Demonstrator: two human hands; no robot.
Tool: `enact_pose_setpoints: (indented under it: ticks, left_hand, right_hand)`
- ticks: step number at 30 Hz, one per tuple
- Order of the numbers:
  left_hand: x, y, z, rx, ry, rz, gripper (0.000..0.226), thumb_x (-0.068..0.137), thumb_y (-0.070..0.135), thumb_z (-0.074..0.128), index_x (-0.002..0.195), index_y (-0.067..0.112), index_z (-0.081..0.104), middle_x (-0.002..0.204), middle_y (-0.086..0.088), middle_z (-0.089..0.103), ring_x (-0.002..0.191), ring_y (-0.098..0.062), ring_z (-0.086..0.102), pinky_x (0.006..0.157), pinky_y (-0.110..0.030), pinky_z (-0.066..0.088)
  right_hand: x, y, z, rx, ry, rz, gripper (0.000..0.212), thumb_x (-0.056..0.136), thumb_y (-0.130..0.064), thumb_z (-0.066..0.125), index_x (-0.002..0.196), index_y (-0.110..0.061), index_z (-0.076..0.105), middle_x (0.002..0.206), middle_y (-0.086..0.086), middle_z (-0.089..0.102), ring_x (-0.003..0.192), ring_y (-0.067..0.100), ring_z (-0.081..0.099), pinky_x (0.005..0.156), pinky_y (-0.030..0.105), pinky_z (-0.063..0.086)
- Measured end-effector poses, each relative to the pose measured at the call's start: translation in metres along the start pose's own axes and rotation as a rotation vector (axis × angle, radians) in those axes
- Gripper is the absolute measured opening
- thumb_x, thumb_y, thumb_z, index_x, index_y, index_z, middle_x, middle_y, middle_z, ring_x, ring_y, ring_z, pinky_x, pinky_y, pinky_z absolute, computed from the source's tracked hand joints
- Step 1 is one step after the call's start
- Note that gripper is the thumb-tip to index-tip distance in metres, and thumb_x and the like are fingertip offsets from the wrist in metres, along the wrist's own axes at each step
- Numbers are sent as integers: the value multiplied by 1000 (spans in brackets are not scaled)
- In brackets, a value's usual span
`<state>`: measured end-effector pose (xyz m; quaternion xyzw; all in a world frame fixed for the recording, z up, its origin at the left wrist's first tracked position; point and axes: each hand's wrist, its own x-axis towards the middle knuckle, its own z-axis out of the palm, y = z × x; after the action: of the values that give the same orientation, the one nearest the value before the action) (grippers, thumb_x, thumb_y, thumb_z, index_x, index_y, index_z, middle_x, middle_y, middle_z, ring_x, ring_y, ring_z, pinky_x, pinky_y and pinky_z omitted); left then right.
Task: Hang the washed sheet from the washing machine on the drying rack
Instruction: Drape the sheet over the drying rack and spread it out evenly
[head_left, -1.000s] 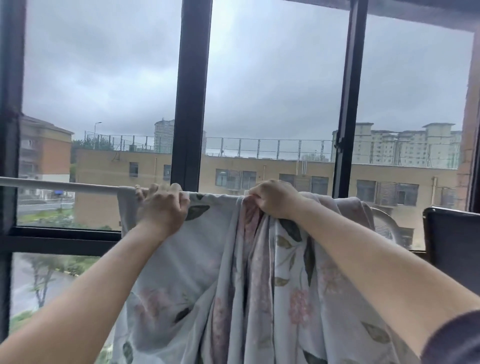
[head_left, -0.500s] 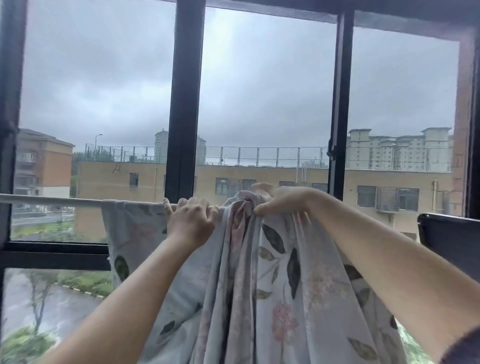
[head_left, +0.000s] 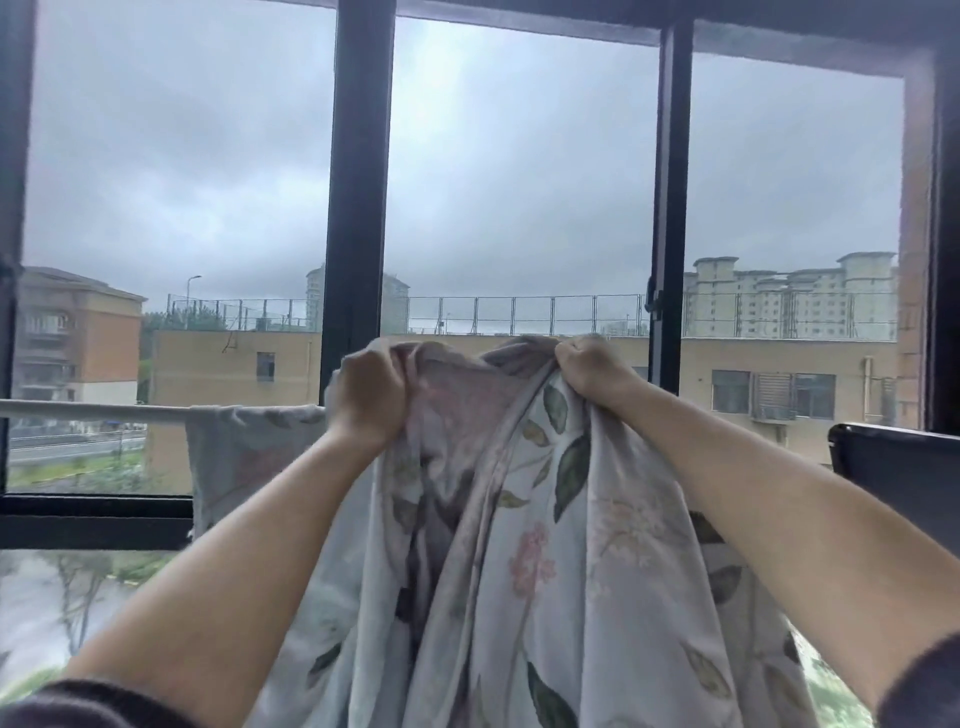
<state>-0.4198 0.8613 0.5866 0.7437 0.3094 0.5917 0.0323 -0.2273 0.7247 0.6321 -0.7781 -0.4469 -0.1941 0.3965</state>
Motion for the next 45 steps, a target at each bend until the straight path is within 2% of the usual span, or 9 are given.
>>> enact_pose_setpoints:
  ticks: [3,6,10,17,23,29,33,38,45]
  left_hand:
    - [36,-13,-24,0,55,-202,44,100,32,36,106,-3,61,108,-29,63,102,-42,59,79,-41,45]
    - [53,-33,-28,130,-7,-371,47,100,36,38,109,-5,60,117,-27,61,109,-40,58,86,-42,45]
    - [42,-54,-12,474,-344,-469,41,96,35,44,124,7,55,129,-15,55,119,-33,52,99,-44,34]
    - [2,-6,22,299,-719,179,50,92,60,24,99,27,60,113,-6,64,102,-26,57,84,-37,44]
    - [-19,12,37,271,-424,381,52,99,50,28,86,18,67,95,-7,70,89,-28,62,64,-32,32]
    - [-13,4,33,168,-391,326,49,99,46,36,64,17,55,82,-10,67,78,-30,60,63,-32,35]
    - [-3,-16,29,114,-357,286,52,98,44,39,52,20,43,68,-10,61,70,-31,58,62,-34,39]
    - [12,-41,24,88,-334,250,52,98,40,43,49,23,43,73,-15,67,75,-34,61,68,-37,46]
    - [34,-86,8,224,-332,35,48,99,46,38,97,12,72,106,-20,68,103,-36,60,86,-39,43]
  right_hand:
    - [22,-2,-13,64,104,114,35,94,-28,40,89,-4,66,107,22,64,103,32,58,86,34,43]
    - [21,-8,-19,71,109,175,42,94,-26,39,116,2,62,123,23,59,116,33,54,95,33,41]
    - [1,-5,13,-40,-241,150,44,94,-31,38,115,-1,63,127,18,58,115,31,55,101,37,42]
    - [-12,-10,25,-231,-505,38,50,92,-50,37,119,-16,62,126,7,59,111,25,56,100,39,42]
    - [-20,-3,15,-267,-400,8,32,90,-35,41,107,-19,64,117,6,63,103,24,58,94,36,46]
    - [-28,-10,25,-271,-232,29,29,88,-37,39,101,-26,63,112,4,65,101,27,58,75,34,39]
    - [-29,-13,30,-218,-160,28,23,89,-37,39,86,-25,59,108,5,65,101,29,58,78,34,40]
    - [-18,-12,24,-146,-89,97,30,87,-29,40,97,-16,65,108,10,66,100,30,60,79,33,44]
    - [-10,18,-9,-117,-6,190,27,89,-23,38,101,-10,58,101,9,58,91,27,55,78,32,42]
